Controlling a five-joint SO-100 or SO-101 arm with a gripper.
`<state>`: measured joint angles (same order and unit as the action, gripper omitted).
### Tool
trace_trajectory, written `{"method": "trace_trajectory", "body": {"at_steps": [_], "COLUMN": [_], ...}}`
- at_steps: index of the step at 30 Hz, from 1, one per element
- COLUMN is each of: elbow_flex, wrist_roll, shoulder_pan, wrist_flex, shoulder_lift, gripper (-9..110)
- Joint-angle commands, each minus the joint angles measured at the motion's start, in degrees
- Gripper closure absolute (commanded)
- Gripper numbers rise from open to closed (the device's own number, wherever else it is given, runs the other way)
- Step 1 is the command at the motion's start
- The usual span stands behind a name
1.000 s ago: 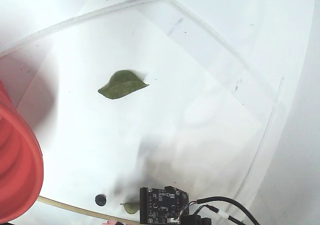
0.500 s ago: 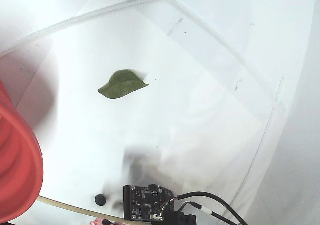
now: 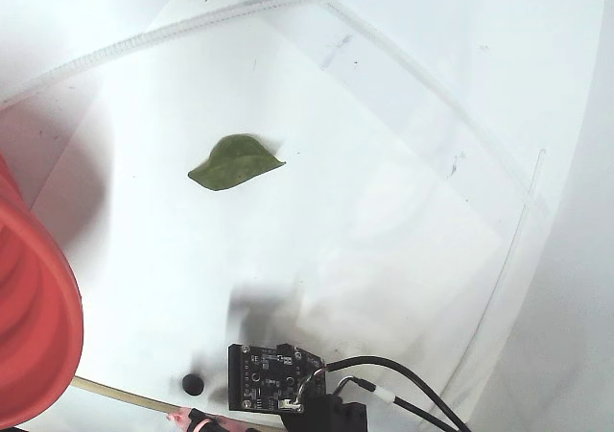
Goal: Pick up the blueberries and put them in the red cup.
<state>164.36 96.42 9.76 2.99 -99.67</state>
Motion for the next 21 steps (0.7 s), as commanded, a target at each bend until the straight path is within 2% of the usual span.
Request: {"method": "trace_trajectory", "body": {"at_steps": [1, 21], "elbow_flex": [0.18, -2.11], "wrist_roll": [0.18, -2.20], "shoulder_pan": [0.18, -2.46], "wrist_flex": [0.70, 5.71], "shoulder_lift": [0.26, 5.89], "gripper": [85, 85]}}
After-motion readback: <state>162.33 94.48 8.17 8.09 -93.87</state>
